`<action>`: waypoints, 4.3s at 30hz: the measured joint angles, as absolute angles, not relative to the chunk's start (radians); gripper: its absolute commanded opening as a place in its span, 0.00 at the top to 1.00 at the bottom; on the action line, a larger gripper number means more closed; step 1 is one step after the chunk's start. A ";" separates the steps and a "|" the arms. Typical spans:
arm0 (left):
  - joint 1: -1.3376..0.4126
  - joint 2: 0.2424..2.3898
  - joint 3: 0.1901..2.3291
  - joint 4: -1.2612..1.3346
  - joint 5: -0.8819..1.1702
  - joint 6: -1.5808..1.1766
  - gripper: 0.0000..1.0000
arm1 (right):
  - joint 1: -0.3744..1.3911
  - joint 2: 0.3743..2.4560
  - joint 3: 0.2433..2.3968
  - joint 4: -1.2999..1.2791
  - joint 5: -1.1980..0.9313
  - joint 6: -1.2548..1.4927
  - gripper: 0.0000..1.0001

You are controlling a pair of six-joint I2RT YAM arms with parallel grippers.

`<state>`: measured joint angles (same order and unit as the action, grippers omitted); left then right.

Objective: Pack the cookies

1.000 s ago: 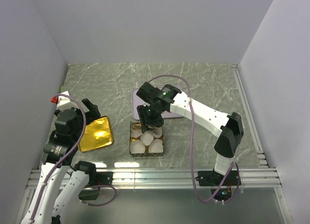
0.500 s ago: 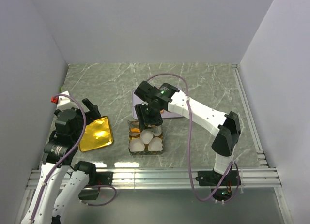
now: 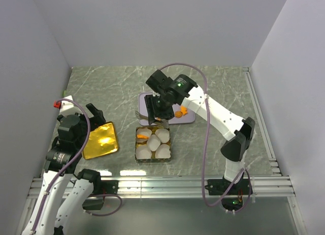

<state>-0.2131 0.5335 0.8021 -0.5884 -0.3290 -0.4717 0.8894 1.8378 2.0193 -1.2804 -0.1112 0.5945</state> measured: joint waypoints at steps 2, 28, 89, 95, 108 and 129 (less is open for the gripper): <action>-0.213 0.533 0.802 -0.588 -0.329 -0.472 0.01 | 0.882 1.863 2.041 -1.303 -0.097 0.585 0.38; -0.213 0.554 0.802 -0.592 -0.319 -0.465 0.01 | 0.815 2.131 2.154 -1.342 -0.028 0.495 0.38; -0.213 0.560 0.802 -0.590 -0.312 -0.464 0.00 | 0.776 2.194 2.259 -1.347 -0.060 0.497 0.55; -0.213 0.560 0.802 -0.590 -0.312 -0.464 0.01 | 0.768 2.135 2.256 -1.348 -0.060 0.501 0.55; -0.215 0.560 0.802 -0.589 -0.312 -0.464 0.01 | 0.773 1.872 2.048 -1.346 -0.057 0.509 0.55; -0.224 0.561 0.802 -0.589 -0.312 -0.464 0.01 | 0.873 1.643 1.649 -1.279 -0.099 0.573 0.55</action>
<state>-0.2241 0.5606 0.8021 -0.5892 -0.3119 -0.4641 0.8726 1.6428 1.6489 -1.2785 -0.0986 0.5732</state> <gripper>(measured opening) 0.995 0.451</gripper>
